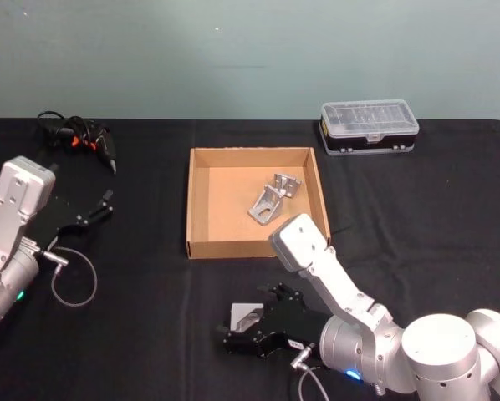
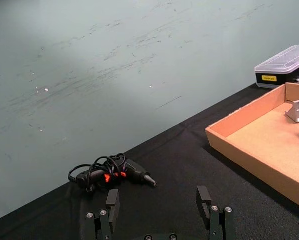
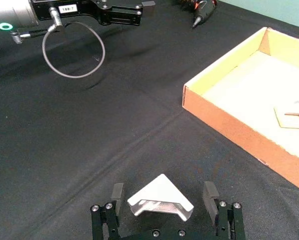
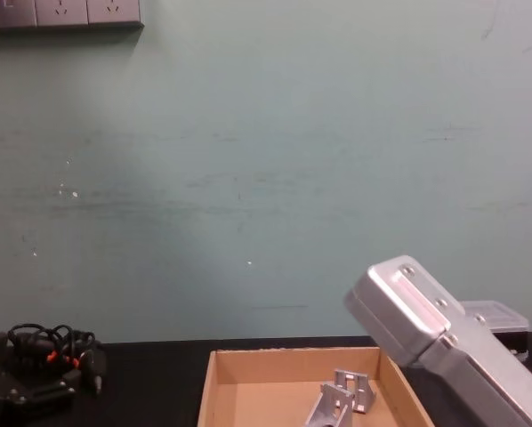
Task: Use one hand to pick up the angle iron from the table and place it into the box.
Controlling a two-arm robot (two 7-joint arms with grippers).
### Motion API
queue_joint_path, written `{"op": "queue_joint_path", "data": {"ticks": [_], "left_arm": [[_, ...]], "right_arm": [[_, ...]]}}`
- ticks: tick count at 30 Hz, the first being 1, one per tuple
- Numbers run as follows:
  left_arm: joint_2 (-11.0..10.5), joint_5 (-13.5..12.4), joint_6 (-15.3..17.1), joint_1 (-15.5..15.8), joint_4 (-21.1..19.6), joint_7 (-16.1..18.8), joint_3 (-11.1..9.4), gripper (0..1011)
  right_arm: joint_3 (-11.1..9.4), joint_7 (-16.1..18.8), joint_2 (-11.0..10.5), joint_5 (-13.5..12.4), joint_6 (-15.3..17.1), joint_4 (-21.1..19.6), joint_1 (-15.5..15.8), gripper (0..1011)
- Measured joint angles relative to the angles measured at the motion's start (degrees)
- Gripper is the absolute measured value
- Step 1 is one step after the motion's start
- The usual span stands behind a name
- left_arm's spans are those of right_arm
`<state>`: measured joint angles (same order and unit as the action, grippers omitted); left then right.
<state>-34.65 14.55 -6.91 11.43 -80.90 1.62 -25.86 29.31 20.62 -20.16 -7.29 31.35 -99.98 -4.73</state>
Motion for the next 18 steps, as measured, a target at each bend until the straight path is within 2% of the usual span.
{"op": "queue_joint_path", "data": {"ticks": [9,18], "left_arm": [[0.00,0.00,0.00,0.00,0.00,0.00,0.00,1011],[0.00,0.00,0.00,0.00,0.00,0.00,0.00,1011]], "right_arm": [[-0.50,0.03,1.20,1.42,0.15,0.80,0.11,1004],[-0.85,0.20,2.06,1.77,0.47,1.76,-0.03,1004]]}}
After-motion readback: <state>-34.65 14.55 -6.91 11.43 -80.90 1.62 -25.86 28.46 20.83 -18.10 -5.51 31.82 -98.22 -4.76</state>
